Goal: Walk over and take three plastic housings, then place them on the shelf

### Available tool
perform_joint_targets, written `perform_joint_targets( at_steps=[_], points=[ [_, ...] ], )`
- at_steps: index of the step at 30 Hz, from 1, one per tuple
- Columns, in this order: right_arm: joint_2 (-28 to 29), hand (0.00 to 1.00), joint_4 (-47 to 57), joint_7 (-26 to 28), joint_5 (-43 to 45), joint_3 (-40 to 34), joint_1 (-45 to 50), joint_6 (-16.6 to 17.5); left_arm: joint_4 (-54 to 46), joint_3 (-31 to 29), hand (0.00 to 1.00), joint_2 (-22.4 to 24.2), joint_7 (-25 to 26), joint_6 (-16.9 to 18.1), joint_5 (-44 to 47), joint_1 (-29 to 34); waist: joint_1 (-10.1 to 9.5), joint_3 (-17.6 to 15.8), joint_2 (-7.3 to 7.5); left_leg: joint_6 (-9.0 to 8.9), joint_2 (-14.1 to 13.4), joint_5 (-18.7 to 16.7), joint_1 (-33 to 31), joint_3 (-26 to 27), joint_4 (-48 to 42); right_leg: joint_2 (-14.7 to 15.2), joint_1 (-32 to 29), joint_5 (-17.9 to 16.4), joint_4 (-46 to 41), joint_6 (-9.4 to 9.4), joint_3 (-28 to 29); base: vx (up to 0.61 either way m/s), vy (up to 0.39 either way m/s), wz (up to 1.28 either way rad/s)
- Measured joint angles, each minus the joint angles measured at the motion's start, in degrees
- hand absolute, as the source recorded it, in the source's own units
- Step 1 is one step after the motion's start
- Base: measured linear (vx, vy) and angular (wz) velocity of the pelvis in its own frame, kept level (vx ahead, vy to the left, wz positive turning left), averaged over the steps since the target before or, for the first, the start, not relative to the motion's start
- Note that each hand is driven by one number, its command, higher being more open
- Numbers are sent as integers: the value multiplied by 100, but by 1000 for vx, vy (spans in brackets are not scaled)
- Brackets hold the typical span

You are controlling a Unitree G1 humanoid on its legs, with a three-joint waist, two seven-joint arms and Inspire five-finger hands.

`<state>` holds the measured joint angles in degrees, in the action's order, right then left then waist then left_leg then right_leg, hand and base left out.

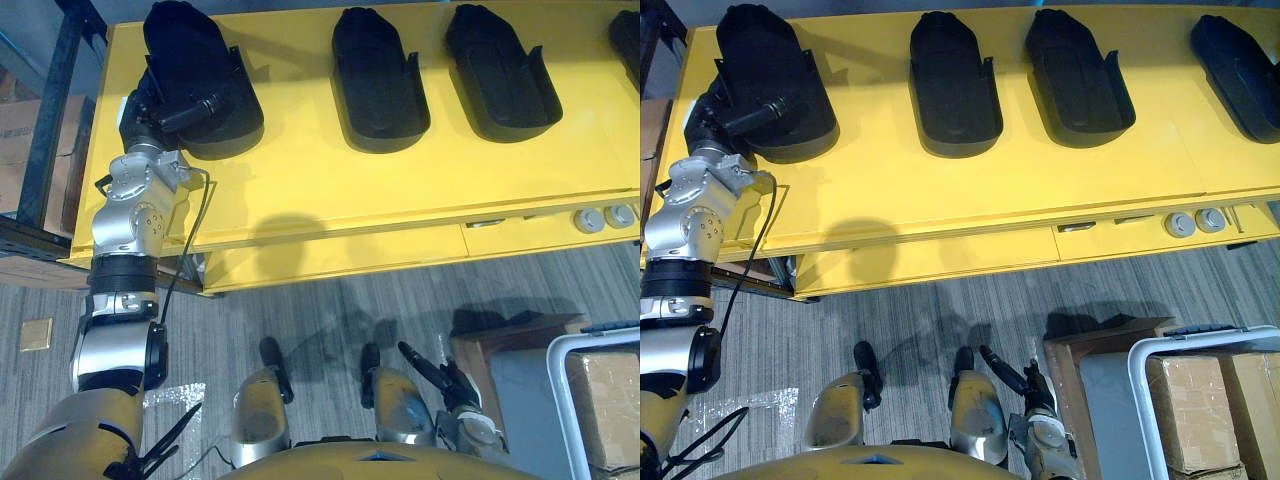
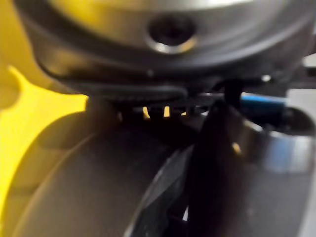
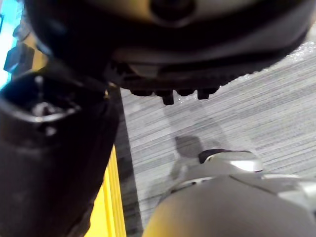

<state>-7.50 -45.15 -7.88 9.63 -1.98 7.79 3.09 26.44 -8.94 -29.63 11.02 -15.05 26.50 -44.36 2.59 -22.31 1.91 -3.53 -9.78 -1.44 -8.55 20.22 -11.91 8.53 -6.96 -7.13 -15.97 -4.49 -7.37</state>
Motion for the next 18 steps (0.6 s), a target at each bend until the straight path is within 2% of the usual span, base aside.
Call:
perform_joint_targets(
  at_steps=[7, 10, 13, 18],
  points=[
    [0, 100, -5, 10, 6, 19, 3, 3, 119, 32, 100, -197, -156, -169, -1308, -151, 74, -14, -15, -17, -2, -22, 28, 32, -38, -6, 8, 28, -2, -42, 34, 0, 0, -2],
    [-1, 100, -5, 14, 11, 12, 4, 4, 156, 141, 100, -351, -381, -514, -2080, -251, 72, -25, -34, -44, -48, -108, 82, 56, -134, -37, 72, 13, -1, -18, 69, 6, 3, -7],
    [-3, 100, -6, 19, 12, 4, 22, 10, 243, 187, 100, -466, -695, -665, -2516, -256, 87, -21, -61, -55, -84, -169, 128, 63, -193, -65, 153, -12, 1, 13, 78, -4, -1, -5],
    [-3, 100, -19, 94, 17, -67, 41, 8, 353, 245, 100, -541, -1098, -680, -2899, -254, 86, -8, -112, -55, -80, -169, 214, 60, -188, -63, 238, -21, -1, 27, 72, 0, 0, 0]
  ],
)
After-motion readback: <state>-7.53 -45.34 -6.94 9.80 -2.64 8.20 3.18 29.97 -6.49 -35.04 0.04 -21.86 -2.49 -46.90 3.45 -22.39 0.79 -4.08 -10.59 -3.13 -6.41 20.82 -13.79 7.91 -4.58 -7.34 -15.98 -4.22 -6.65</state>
